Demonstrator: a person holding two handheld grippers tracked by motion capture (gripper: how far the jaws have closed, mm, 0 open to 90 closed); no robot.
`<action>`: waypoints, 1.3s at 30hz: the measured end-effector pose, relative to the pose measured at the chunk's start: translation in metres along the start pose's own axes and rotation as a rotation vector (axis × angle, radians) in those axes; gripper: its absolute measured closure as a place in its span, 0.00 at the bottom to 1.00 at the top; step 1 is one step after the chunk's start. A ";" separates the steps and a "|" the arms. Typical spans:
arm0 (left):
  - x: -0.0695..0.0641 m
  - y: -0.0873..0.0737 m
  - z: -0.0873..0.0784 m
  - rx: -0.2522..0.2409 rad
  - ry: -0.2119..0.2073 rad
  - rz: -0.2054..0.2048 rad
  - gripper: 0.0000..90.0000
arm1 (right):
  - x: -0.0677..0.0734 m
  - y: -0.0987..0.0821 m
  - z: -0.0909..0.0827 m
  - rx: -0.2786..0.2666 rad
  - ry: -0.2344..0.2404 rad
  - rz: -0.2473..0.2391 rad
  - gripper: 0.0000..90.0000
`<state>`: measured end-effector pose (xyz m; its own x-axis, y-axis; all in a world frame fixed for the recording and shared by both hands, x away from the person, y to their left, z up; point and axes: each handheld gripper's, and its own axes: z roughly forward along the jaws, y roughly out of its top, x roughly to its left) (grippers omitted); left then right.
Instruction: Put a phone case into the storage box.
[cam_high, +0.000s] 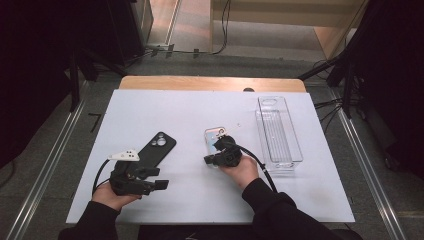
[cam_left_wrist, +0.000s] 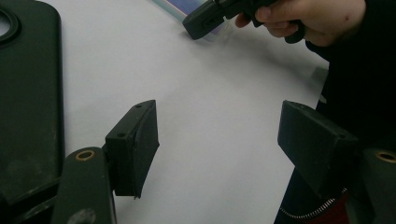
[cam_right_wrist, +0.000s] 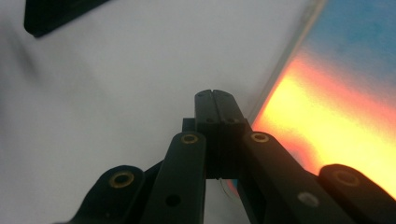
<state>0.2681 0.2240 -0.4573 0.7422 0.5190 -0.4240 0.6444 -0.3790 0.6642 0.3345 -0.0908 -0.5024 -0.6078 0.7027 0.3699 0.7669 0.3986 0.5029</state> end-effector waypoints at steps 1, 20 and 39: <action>0.000 0.000 0.000 -0.001 0.000 -0.001 0.33 | -0.002 -0.001 -0.001 -0.001 0.006 0.013 0.97; 0.000 0.000 0.000 -0.001 -0.001 0.001 0.33 | -0.007 -0.005 -0.023 -0.039 0.051 0.008 0.88; -0.001 0.001 0.001 0.000 -0.002 -0.001 0.33 | -0.019 -0.053 -0.114 -0.127 0.119 -0.090 0.36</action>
<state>0.2683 0.2227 -0.4573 0.7420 0.5180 -0.4255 0.6450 -0.3788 0.6636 0.2822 -0.1928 -0.4472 -0.6988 0.5899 0.4046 0.6805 0.3739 0.6302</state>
